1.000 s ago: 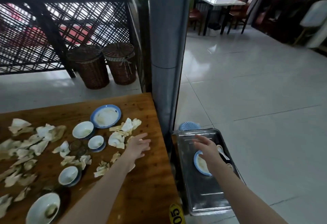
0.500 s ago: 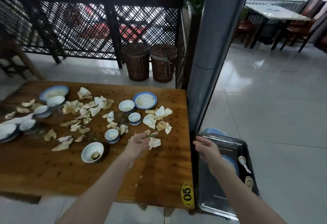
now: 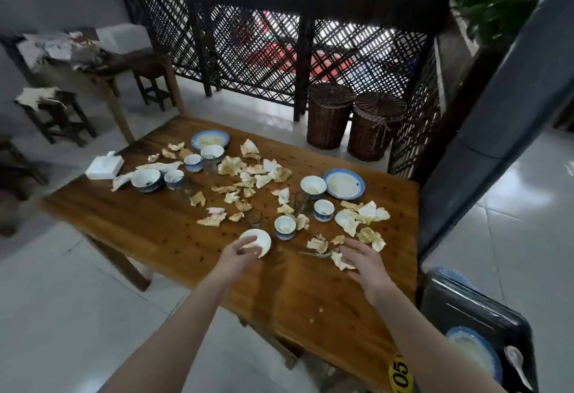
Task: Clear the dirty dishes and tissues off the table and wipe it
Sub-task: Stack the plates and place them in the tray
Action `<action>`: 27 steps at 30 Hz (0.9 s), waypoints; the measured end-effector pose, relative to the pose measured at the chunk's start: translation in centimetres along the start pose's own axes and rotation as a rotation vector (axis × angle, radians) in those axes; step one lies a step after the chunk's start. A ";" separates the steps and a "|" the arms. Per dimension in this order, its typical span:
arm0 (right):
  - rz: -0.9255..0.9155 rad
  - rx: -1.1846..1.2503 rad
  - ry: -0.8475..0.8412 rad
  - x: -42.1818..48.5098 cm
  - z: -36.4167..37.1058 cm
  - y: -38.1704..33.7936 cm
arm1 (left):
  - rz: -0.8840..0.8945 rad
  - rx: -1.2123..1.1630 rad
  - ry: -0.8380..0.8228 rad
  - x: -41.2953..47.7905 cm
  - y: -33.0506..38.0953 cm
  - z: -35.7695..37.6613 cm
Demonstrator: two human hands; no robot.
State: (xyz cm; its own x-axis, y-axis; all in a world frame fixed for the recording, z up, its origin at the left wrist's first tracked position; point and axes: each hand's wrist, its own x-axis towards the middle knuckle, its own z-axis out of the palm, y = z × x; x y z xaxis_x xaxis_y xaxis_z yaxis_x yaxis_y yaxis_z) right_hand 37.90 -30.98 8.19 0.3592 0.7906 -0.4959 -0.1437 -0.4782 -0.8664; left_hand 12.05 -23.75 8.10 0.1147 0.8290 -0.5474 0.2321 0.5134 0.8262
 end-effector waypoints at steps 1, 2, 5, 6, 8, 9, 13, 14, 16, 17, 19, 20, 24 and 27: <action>0.006 -0.005 0.002 0.4 1.4 -0.5 | 0.001 0.001 0.003 0.4 0.1 -1.2; 0.010 -0.008 0.005 0.9 2.7 -0.9 | 0.006 0.001 0.000 0.9 0.3 -2.4; 0.004 -0.009 0.029 2.1 6.8 -2.1 | 0.021 0.020 -0.024 2.7 1.1 -6.0; -0.001 -0.013 0.040 2.4 8.1 -2.5 | 0.031 0.031 -0.028 3.4 1.5 -7.1; 0.004 -0.032 0.054 3.1 10.1 -3.1 | 0.048 0.035 -0.038 4.9 2.4 -9.1; 0.008 -0.033 0.062 3.4 10.8 -3.2 | 0.050 0.029 -0.045 5.7 2.9 -10.0; -0.022 0.035 0.084 4.4 11.9 -2.6 | 0.042 0.065 -0.104 8.9 4.1 -12.0; -0.021 0.059 0.095 4.4 12.1 -2.2 | 0.043 0.080 -0.119 9.6 4.2 -12.1; 0.037 0.089 0.173 4.6 12.2 -1.7 | 0.039 0.109 -0.162 11.1 4.7 -11.7; 0.066 0.094 0.209 4.8 12.1 -1.5 | 0.036 0.112 -0.185 11.8 5.0 -11.3; 0.111 0.102 0.270 5.4 11.6 -1.4 | 0.031 0.123 -0.236 13.2 5.8 -10.0; 0.124 0.120 0.293 5.8 11.1 -1.4 | 0.031 0.128 -0.258 13.9 6.3 -9.2; 0.129 0.183 0.346 7.8 8.8 -2.1 | 0.017 0.148 -0.312 16.8 8.6 -5.7; 0.124 0.197 0.373 10.3 7.0 -3.0 | 0.025 0.183 -0.355 19.1 10.5 -3.2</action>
State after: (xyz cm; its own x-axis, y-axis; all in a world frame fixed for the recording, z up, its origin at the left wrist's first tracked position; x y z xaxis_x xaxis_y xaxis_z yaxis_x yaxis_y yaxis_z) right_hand 35.59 -18.72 5.22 0.6312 0.5221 -0.5736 -0.3674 -0.4501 -0.8139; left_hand 13.56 -1.78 6.74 0.4421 0.6959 -0.5659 0.3898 0.4192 0.8200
